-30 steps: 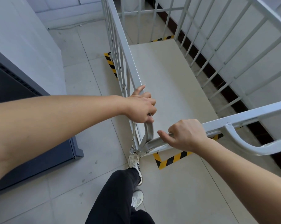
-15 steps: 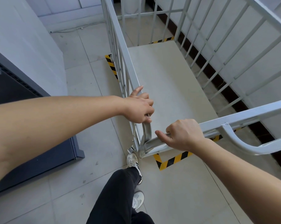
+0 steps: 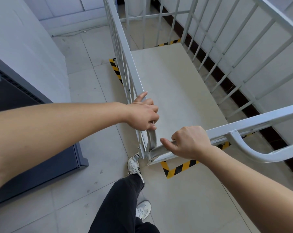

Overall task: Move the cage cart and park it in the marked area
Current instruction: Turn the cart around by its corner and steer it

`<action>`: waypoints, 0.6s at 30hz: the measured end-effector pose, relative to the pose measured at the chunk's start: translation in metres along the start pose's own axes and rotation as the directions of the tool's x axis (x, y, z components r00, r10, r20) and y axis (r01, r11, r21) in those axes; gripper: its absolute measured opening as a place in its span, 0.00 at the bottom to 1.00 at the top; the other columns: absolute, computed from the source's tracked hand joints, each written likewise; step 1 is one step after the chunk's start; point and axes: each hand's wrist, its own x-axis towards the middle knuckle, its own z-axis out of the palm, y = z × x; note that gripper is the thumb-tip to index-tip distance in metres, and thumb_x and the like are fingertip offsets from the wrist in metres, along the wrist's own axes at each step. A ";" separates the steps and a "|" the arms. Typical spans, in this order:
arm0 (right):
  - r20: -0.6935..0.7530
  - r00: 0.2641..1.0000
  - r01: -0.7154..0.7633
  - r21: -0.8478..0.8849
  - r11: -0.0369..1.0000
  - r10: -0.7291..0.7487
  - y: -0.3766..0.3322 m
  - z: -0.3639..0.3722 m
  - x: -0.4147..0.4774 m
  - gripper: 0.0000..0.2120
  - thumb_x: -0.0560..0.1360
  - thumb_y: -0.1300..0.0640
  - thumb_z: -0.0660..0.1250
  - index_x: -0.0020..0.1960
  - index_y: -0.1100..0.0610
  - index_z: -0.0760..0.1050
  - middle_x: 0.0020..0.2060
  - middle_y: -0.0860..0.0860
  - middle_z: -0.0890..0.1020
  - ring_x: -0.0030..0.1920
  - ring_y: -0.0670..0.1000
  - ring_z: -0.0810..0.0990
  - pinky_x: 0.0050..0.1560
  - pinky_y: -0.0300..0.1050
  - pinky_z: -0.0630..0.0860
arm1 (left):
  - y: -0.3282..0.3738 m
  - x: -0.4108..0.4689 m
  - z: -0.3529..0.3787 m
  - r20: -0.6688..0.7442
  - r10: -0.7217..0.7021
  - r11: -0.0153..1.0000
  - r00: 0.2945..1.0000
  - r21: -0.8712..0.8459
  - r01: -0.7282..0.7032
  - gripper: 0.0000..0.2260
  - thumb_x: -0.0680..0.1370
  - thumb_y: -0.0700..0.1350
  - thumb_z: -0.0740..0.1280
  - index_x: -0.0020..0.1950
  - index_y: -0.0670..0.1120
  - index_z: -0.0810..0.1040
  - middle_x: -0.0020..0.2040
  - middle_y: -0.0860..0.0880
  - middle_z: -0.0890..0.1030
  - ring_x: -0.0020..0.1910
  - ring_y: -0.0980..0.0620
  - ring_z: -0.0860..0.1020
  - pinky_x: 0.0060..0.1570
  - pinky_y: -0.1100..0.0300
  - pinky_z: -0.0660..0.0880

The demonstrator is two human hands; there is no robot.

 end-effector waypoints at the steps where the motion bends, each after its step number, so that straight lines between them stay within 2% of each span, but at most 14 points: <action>1: -0.001 1.000 -0.001 -0.003 1.000 0.001 0.000 0.000 0.000 0.32 0.77 0.34 0.46 0.27 0.57 0.66 0.21 0.50 0.66 0.23 0.51 0.63 0.26 0.42 0.56 | 0.000 0.000 0.000 0.001 0.002 1.000 1.000 -0.002 -0.002 0.13 0.80 0.55 0.55 0.52 0.51 0.76 0.49 0.54 0.67 0.68 0.48 0.61 0.71 0.41 0.31; 18: 0.009 1.000 -0.011 -0.007 1.000 0.011 0.000 0.002 0.000 0.33 0.76 0.33 0.46 0.27 0.56 0.69 0.22 0.50 0.67 0.24 0.52 0.66 0.26 0.42 0.59 | -0.001 0.001 0.003 -0.017 0.009 1.000 1.000 -0.010 -0.009 0.13 0.80 0.56 0.55 0.52 0.51 0.76 0.49 0.54 0.67 0.68 0.48 0.61 0.71 0.40 0.32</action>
